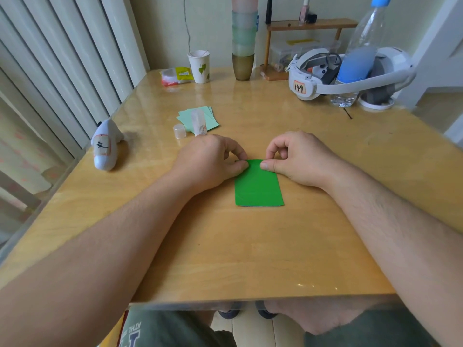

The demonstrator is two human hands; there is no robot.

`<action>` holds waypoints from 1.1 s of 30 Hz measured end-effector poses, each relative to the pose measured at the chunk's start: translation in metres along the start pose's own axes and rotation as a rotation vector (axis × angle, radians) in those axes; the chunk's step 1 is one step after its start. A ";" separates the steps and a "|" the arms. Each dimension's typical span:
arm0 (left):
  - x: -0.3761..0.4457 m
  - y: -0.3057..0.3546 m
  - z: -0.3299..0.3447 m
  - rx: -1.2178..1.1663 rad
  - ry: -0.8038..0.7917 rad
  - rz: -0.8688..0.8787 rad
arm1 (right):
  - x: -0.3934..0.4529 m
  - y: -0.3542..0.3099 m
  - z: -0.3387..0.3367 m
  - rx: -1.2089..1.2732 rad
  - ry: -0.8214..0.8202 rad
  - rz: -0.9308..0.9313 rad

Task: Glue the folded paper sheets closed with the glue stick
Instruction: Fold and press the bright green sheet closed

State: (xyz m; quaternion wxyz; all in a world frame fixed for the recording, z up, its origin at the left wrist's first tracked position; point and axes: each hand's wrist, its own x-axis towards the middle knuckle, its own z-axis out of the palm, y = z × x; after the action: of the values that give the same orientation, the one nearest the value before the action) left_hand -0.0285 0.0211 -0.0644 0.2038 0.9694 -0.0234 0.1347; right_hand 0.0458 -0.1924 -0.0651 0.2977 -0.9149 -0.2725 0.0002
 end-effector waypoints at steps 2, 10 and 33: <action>0.002 0.004 0.001 0.015 0.000 -0.011 | 0.002 -0.003 0.003 0.002 -0.002 -0.003; 0.006 0.005 0.004 0.024 0.012 -0.012 | 0.007 -0.011 0.008 -0.019 -0.011 -0.033; 0.008 0.008 0.009 0.089 0.024 -0.038 | 0.009 -0.007 0.006 -0.019 0.010 -0.004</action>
State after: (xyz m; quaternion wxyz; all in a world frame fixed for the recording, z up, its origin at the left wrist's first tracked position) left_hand -0.0193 0.0102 -0.0675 0.1634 0.9761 0.0034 0.1432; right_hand 0.0488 -0.1796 -0.0647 0.2905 -0.9171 -0.2728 -0.0073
